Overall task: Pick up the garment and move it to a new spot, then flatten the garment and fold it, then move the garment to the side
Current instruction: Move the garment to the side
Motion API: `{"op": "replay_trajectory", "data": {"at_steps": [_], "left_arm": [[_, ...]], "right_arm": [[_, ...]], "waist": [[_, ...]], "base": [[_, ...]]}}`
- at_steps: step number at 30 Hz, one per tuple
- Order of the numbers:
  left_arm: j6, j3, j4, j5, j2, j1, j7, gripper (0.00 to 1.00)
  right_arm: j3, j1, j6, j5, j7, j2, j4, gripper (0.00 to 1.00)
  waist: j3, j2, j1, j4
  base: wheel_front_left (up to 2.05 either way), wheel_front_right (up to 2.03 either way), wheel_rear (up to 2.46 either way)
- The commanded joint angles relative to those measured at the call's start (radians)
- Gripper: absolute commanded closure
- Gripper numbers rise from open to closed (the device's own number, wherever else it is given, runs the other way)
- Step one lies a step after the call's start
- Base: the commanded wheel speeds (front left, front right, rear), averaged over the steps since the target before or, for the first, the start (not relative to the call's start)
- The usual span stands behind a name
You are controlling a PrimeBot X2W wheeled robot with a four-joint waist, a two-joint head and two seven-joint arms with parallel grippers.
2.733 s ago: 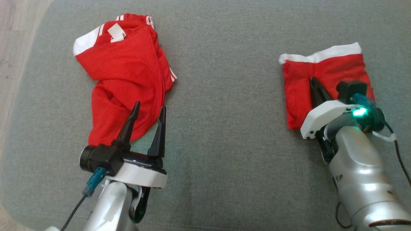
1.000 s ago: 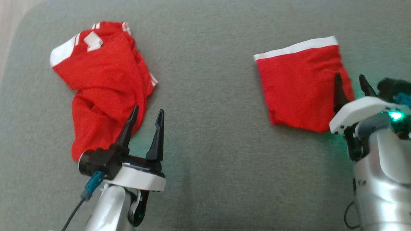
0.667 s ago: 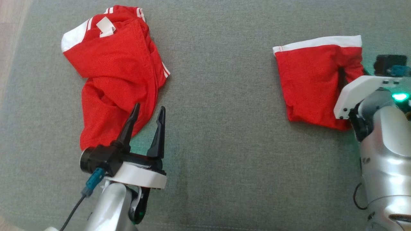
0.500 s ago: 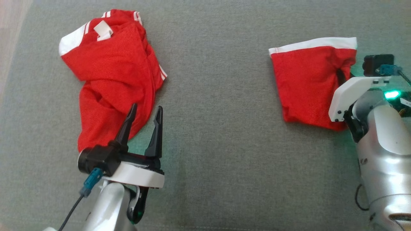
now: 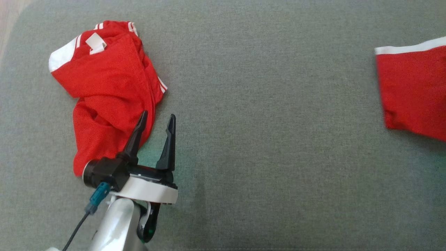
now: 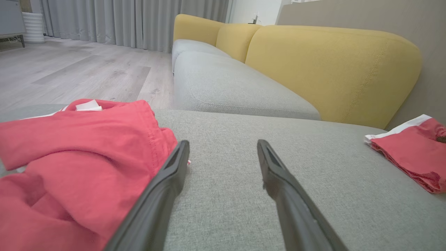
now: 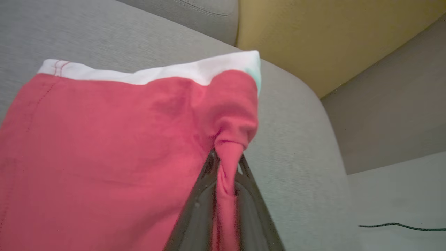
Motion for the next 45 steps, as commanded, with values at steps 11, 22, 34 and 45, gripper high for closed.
{"op": "replay_trajectory", "data": {"at_steps": [11, 22, 34, 45], "left_arm": [[0.002, 0.033, -0.036, 0.004, 0.017, -0.032, -0.005, 0.0], [0.002, 0.036, -0.027, 0.008, 0.018, -0.021, -0.005, 0.0], [0.002, 0.055, -0.028, 0.008, 0.014, 0.01, -0.005, 0.0], [0.002, 0.082, -0.034, 0.017, 0.017, 0.056, -0.005, 0.0]], "right_arm": [[-0.088, 0.008, -0.002, -0.069, -0.016, -0.126, 0.016, 1.0], [-0.19, -0.012, -0.002, -0.124, -0.052, -0.041, 0.009, 0.0], [-0.141, -0.016, -0.002, -0.02, -0.219, 0.168, -0.135, 0.0], [-0.004, 0.174, -0.002, 0.146, -0.361, 0.4, -0.41, 0.0]], "waist": [[0.03, 0.0, 0.0, 0.023], [0.002, 0.0, 0.0, 0.016], [-0.095, 0.0, 0.0, -0.01], [-0.188, 0.0, 0.0, -0.04]], "base": [[0.0, 0.0, 0.0], [0.0, 0.0, 0.0], [0.0, 0.0, 0.0], [0.0, 0.0, 0.0]]}}
